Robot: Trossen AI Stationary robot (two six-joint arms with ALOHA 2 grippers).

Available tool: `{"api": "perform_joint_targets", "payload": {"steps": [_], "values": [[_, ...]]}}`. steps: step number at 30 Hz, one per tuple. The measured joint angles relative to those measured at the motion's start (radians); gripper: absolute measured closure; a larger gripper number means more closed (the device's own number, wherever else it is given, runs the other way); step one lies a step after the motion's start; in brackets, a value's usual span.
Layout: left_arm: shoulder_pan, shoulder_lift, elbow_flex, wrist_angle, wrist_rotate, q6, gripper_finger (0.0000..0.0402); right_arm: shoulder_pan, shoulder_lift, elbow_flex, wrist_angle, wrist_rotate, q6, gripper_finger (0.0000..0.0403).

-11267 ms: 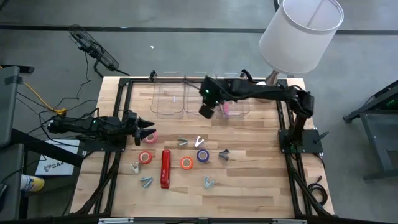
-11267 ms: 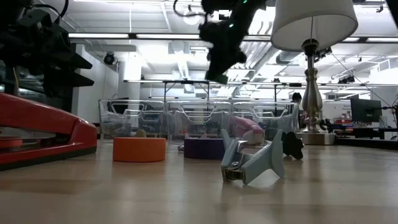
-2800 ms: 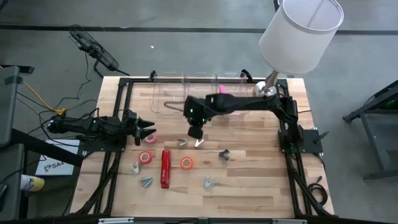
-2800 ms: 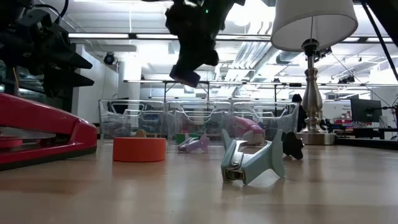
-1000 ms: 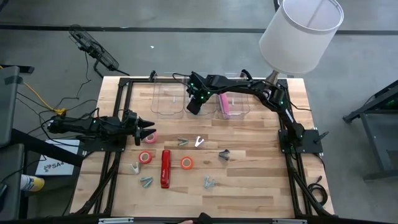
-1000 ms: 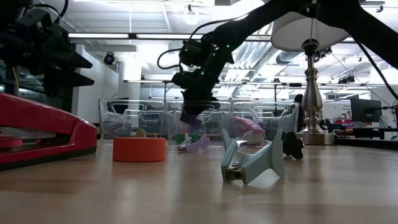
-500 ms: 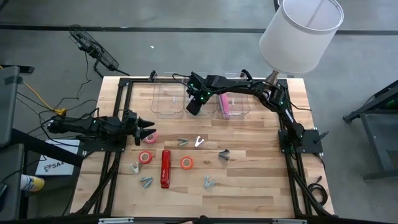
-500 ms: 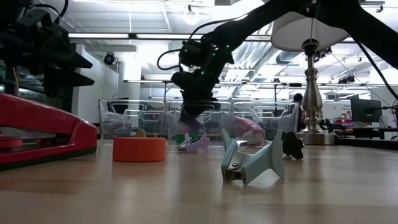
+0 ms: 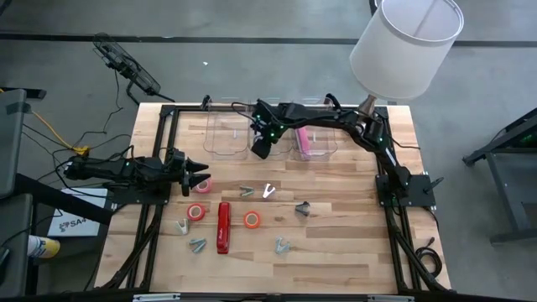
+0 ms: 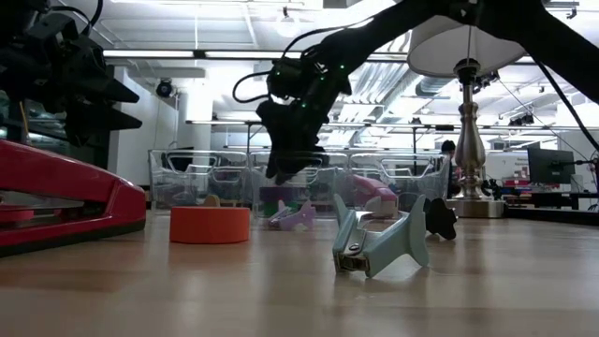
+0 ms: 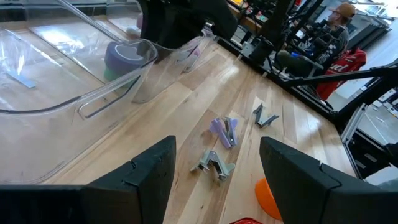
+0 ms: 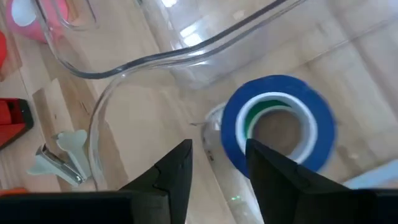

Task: Pick and place Stapler, Stapler remover, tape
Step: Put the orange tape into the middle transparent bin

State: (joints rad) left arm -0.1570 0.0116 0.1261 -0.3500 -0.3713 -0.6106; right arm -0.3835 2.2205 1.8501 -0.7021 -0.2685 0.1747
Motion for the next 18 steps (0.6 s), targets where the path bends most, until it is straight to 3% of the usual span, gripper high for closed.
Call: {"api": "perform_joint_targets", "payload": {"steps": [18], "values": [[0.000, 0.000, 0.000, 0.000, 0.001, 0.000, 0.0172, 0.026, -0.139, 0.000, -0.038, 0.103, -0.020, 0.0206]]}}
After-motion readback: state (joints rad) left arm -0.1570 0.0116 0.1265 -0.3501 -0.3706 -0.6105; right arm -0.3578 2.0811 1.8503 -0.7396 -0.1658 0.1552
